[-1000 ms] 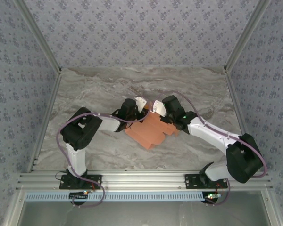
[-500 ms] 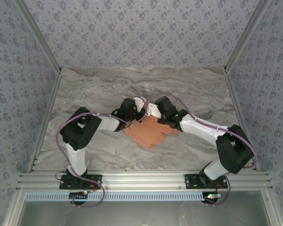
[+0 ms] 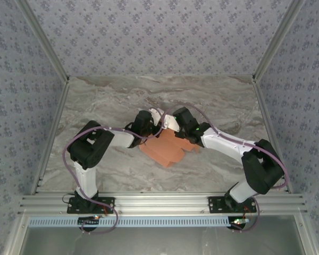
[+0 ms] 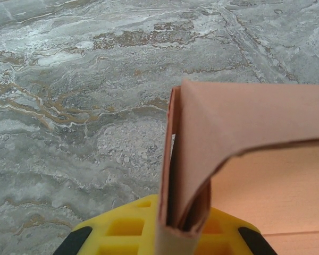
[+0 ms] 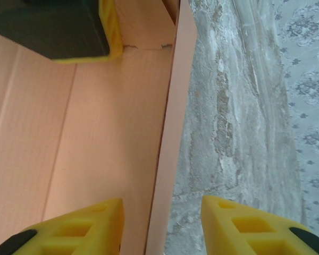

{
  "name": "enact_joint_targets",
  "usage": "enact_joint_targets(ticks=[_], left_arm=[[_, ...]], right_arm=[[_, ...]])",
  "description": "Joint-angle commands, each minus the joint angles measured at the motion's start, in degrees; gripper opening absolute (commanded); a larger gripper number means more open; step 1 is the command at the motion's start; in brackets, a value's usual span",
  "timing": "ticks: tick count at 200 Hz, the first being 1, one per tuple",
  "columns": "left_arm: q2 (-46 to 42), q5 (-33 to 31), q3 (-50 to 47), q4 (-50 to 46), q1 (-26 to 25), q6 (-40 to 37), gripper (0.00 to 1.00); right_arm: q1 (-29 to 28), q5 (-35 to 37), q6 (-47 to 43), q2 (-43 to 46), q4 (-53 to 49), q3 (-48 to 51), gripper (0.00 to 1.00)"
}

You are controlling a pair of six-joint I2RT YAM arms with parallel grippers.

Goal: Fold the paper box

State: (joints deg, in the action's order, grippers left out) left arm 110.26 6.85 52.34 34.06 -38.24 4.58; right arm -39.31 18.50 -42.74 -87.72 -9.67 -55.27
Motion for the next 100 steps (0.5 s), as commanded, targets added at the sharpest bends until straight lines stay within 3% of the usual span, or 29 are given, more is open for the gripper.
enact_joint_targets(ticks=[1,60,100], left_arm=[[-2.16,0.99,0.01,-0.01,-0.47,-0.15,0.09],[-2.15,1.04,0.22,-0.13,-0.21,0.43,0.09],[-2.35,1.21,0.17,-0.04,-0.06,0.54,0.09]], right_arm=[[-0.06,-5.56,3.79,-0.51,1.54,-2.79,0.45],[1.12,-6.75,6.99,5.06,1.51,-0.45,0.41],[1.64,-3.89,5.07,4.87,-0.28,-0.08,0.24]])
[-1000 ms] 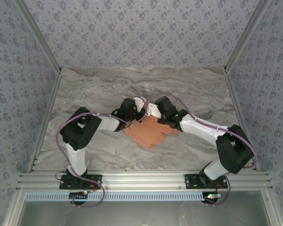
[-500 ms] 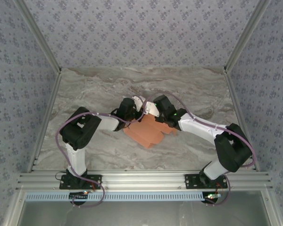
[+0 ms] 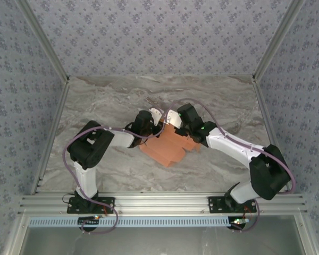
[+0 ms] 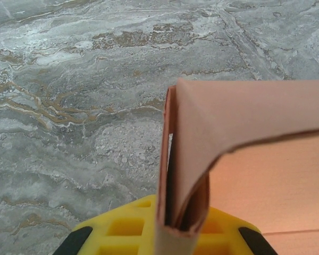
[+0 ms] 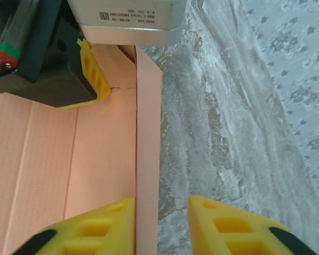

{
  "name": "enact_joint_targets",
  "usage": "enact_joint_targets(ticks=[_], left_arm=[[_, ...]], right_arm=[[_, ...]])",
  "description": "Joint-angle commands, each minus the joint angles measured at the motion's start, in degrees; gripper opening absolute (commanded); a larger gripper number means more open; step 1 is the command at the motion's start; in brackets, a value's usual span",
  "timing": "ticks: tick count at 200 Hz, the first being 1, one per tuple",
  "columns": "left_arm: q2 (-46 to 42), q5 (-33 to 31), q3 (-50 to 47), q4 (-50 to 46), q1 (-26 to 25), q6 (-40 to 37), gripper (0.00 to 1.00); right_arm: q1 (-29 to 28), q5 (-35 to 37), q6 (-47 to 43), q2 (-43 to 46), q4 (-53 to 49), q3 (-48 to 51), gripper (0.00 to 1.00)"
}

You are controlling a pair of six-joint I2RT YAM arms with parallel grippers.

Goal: Fold the paper box

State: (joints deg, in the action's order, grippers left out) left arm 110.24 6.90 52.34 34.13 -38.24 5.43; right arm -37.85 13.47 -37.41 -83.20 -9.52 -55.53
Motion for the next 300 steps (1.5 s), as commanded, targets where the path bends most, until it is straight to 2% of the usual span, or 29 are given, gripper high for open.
enact_joint_targets(ticks=[1,13,68,109,126,186,232,264,300], left_arm=[[-2.32,1.13,0.19,-0.03,-0.07,-0.23,0.09],[-2.29,1.21,0.22,-0.09,0.08,-0.16,0.09],[-2.75,1.22,0.04,-0.20,0.28,-0.13,0.09],[-2.83,1.34,-0.05,-0.12,0.31,-0.09,0.09],[-2.92,1.30,-0.12,-0.12,0.27,-0.07,0.09],[-3.18,1.43,-0.30,-0.11,0.42,0.20,0.09],[-4.02,2.70,-1.42,1.11,1.18,0.97,0.14],[-3.63,2.81,-1.45,1.32,1.24,-0.25,0.20],[-3.70,3.14,-2.81,2.98,1.37,-1.69,0.28]], right_arm=[[0.16,1.17,-0.33,0.29,-0.47,0.21,0.24],[0.20,1.57,-0.78,-0.16,-1.05,0.13,0.20],[0.51,3.49,-1.83,-0.45,-2.49,0.59,0.19],[0.90,4.49,-2.08,-0.47,-2.64,1.39,0.28],[1.07,4.74,-2.25,-0.37,-2.87,1.43,0.28],[0.68,5.70,-3.61,-0.47,-2.03,1.48,0.10],[-0.75,11.94,-12.15,-0.12,9.08,5.65,0.02],[-1.22,12.01,-17.88,-1.23,18.27,9.12,0.00],[-2.14,11.55,-22.85,-2.66,22.52,10.97,0.00]])
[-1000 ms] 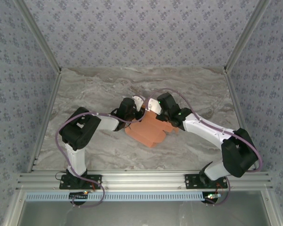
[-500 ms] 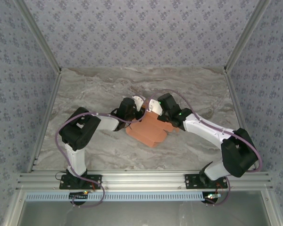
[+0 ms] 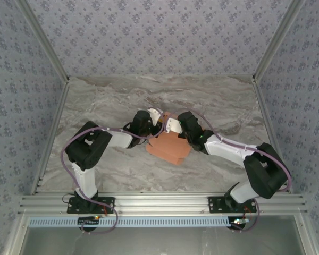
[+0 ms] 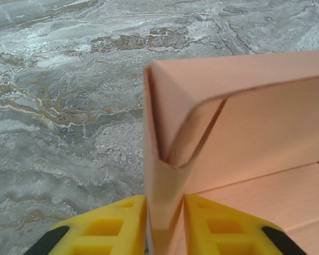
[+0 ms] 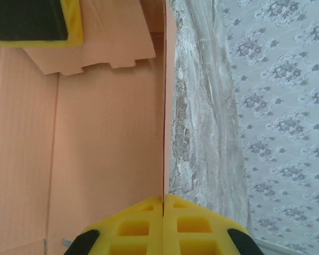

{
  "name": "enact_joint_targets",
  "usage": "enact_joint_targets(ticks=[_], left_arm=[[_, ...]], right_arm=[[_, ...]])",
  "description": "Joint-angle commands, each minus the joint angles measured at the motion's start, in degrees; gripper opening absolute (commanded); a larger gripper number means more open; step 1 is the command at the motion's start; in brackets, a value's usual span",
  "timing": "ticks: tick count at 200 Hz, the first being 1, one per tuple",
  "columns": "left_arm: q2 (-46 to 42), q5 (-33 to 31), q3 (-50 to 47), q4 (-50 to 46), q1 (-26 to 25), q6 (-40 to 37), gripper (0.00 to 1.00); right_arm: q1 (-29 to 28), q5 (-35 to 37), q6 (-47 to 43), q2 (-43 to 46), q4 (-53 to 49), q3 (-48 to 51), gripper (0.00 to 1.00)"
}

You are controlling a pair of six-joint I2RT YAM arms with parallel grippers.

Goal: Fold the paper box

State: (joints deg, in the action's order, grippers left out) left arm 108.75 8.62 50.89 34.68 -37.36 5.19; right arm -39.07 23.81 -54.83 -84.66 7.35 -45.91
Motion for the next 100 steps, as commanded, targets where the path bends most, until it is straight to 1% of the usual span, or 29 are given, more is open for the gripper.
enact_joint_targets(ticks=[1,16,52,100], left_arm=[[-2.22,1.49,-1.39,2.47,0.47,-1.52,0.29],[-2.34,1.92,-2.10,3.59,0.61,-2.26,0.32],[-2.31,1.91,-2.82,4.75,1.27,-2.45,0.34],[-2.93,7.56,-3.00,4.41,2.87,-3.40,0.44]], right_arm=[[-0.92,1.22,-5.49,-1.24,5.78,1.44,0.00],[-0.99,1.50,-7.34,-1.66,7.11,2.47,0.00],[-1.00,1.29,-9.17,-2.06,7.81,4.22,0.00],[-1.10,2.36,-12.35,-2.88,9.84,5.86,0.00]])
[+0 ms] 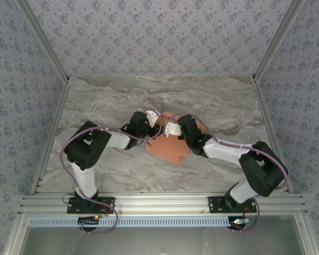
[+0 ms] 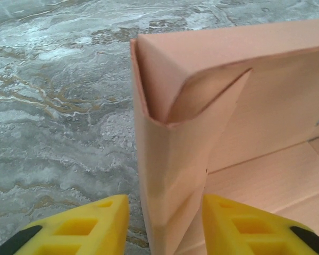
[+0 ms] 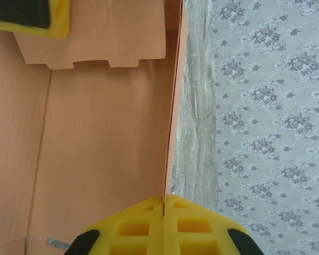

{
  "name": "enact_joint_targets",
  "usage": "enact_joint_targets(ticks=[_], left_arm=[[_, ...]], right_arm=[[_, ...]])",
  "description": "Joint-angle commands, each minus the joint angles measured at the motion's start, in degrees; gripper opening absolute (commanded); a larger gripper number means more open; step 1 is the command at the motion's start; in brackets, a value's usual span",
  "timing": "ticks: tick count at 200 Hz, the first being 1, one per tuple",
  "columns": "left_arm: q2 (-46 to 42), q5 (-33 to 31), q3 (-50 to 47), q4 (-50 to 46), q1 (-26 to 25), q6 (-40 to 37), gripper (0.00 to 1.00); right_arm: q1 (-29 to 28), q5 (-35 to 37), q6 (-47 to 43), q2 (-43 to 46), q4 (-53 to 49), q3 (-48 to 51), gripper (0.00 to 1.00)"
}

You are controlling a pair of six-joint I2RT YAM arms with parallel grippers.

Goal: Fold the paper box

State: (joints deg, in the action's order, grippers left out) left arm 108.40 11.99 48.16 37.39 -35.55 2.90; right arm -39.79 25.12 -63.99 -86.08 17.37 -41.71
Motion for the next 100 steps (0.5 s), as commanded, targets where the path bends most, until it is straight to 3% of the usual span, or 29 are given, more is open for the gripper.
enact_joint_targets(ticks=[1,100], left_arm=[[-2.58,4.28,-0.18,1.67,1.08,-1.08,0.44],[-1.75,7.29,2.42,1.97,2.13,-2.13,0.48]], right_arm=[[-0.37,1.14,-3.31,-1.46,-0.11,1.70,0.00],[-0.42,1.42,-2.74,-1.15,-2.75,0.17,0.00]])
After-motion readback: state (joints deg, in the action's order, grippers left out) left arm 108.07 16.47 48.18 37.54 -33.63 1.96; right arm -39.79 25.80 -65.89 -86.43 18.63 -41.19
